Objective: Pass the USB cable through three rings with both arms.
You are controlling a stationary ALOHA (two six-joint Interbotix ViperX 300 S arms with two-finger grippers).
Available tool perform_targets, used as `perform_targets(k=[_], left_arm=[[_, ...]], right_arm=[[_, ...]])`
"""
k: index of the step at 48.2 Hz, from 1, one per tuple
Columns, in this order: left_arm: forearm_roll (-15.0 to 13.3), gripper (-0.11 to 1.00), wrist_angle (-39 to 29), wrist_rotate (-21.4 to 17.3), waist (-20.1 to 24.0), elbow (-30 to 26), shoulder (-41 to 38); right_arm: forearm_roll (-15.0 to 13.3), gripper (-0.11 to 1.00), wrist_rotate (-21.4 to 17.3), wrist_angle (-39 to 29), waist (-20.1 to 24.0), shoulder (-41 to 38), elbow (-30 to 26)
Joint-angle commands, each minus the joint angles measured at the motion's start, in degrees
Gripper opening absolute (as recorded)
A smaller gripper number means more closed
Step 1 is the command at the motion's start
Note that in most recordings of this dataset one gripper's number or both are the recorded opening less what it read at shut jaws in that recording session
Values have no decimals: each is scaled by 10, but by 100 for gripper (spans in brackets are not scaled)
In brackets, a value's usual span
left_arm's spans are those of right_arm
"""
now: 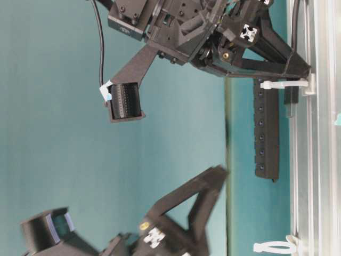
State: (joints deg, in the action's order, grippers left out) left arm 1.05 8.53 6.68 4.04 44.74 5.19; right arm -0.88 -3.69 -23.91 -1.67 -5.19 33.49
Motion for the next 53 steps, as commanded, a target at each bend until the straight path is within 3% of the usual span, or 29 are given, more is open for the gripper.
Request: perform_targets(k=[1, 25, 53], left_arm=[[1, 76, 17, -1, -9, -20, -18], [1, 77, 46, -1, -35, -52, -94], [1, 76, 60, -1, -26, -112, -163]], right_arm=[[1, -6, -8, 6, 3, 9, -1], [2, -7, -43, 59, 3, 17, 19], [1, -7, -44, 74, 3, 20, 26]])
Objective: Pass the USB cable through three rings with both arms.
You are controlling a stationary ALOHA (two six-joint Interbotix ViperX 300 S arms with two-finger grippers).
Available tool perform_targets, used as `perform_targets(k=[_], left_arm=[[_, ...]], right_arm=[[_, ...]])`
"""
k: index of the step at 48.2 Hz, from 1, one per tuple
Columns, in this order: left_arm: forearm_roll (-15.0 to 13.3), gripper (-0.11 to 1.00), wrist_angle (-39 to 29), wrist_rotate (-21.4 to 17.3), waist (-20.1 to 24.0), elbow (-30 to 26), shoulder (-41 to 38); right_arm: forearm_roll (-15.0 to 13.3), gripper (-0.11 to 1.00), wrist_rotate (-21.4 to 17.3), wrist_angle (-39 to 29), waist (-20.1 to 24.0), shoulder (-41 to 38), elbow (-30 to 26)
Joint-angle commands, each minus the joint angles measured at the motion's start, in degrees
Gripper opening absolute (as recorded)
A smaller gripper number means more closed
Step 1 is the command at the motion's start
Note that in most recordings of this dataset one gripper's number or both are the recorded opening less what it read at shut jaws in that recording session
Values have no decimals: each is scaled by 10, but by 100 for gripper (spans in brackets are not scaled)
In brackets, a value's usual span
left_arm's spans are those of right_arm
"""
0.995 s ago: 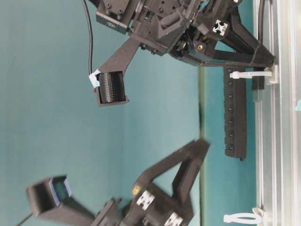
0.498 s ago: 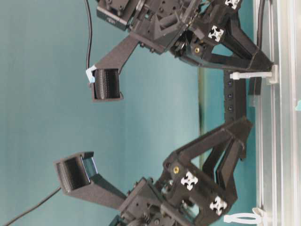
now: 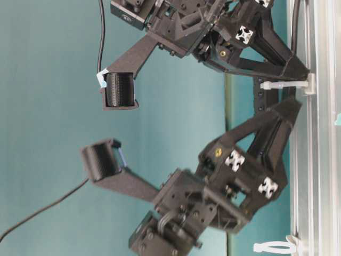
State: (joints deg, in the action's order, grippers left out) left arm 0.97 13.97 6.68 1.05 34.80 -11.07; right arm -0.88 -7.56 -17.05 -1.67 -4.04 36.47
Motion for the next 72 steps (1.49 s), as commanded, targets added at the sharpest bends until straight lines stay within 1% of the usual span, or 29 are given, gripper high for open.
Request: perform_targets(k=[1, 18, 40, 47, 51, 55, 57, 63, 64, 72], left_arm=[[2, 76, 5, -1, 5, -13, -1], [2, 75, 3, -1, 7, -6, -8], [2, 75, 2, -1, 7, -15, -21], [3, 73, 0, -2, 7, -15, -21], [2, 68, -3, -2, 7, -15, -21], [3, 57, -6, -2, 8, -15, -21], [2, 49, -6, -3, 7, -14, -21], [2, 22, -6, -8, 7, -15, -21], [2, 21, -5, -9, 7, -15, -21], [3, 21, -3, -10, 7, -15, -21]], right_arm=[[1, -7, -6, 5, 3, 9, -4], [1, -7, -6, 10, 4, 9, -4], [1, -7, -6, 10, 4, 9, -4], [1, -7, -5, 10, 4, 9, -4], [1, -7, -6, 10, 4, 9, -4], [1, -7, -6, 9, 4, 9, -4], [2, -7, -6, 10, 4, 9, -4], [1, -7, -6, 10, 4, 9, -4], [1, -7, -6, 10, 4, 9, -4], [1, -7, -6, 10, 4, 9, -3]])
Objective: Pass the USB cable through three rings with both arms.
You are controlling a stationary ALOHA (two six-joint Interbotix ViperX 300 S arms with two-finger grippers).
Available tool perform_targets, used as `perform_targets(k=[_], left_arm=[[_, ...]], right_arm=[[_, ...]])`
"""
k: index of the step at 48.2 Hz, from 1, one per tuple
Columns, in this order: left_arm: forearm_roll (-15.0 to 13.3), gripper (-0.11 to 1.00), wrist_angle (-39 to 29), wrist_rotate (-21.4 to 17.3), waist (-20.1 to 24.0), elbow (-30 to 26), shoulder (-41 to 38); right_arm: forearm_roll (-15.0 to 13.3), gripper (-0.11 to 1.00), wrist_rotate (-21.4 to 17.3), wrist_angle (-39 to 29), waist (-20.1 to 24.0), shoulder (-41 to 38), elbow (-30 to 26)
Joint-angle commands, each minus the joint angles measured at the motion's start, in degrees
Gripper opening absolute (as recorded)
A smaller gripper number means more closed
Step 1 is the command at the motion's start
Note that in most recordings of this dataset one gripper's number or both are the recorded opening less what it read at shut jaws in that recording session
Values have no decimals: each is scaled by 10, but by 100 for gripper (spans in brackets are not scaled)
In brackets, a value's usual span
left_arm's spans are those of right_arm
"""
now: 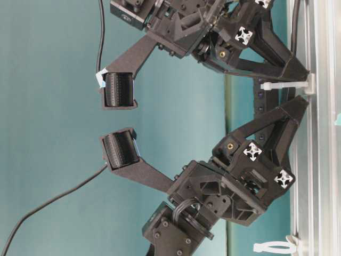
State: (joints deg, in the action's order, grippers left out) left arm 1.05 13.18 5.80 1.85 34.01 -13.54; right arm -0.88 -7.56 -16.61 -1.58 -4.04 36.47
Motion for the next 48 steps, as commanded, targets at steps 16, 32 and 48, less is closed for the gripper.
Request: perform_targets(k=[16, 32, 48], left_arm=[[1, 21, 2, 1, -1, -4, 5], [2, 21, -9, 2, -1, -1, 11], [1, 21, -39, 3, -4, 31, 53]], right_arm=[[2, -7, -8, 5, 4, 9, -3], [1, 14, -8, -5, 8, 16, 7], [-3, 80, -6, -25, 5, 47, 9]])
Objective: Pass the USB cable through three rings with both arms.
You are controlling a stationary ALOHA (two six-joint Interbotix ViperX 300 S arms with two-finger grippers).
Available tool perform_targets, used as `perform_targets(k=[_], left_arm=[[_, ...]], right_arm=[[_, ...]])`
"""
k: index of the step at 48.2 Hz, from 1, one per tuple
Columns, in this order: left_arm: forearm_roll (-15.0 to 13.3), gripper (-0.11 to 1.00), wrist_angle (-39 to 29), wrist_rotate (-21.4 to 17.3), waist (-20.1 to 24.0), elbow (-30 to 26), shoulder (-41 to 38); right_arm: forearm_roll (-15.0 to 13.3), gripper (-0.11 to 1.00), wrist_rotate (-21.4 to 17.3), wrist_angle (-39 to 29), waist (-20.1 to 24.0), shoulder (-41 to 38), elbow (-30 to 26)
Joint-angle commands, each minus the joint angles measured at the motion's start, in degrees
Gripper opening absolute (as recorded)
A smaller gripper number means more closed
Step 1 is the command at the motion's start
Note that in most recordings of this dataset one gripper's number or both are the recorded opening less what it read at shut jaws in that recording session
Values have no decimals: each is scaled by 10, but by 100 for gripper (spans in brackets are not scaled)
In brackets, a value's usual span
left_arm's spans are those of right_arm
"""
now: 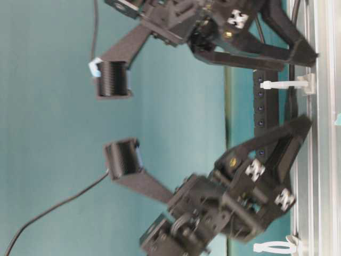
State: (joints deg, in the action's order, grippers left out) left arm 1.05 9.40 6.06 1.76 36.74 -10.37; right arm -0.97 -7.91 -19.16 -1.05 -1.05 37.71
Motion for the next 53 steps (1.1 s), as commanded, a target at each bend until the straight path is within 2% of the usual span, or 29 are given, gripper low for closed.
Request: perform_targets(k=[1, 18, 43, 48, 53], left_arm=[[1, 21, 0, 0, -3, 8, 28], [1, 21, -6, 4, -3, 61, 91], [1, 21, -4, 1, 0, 65, 105], [1, 21, -4, 1, 0, 65, 105], [1, 21, -3, 1, 0, 65, 105]], right_arm=[[-2, 79, -3, 0, -1, 18, -4], [-4, 77, 0, 7, -10, 23, -18], [-15, 76, 13, 17, -12, -25, -86], [-15, 72, 13, 20, -12, -33, -90], [-15, 62, 13, 23, -10, -40, -92]])
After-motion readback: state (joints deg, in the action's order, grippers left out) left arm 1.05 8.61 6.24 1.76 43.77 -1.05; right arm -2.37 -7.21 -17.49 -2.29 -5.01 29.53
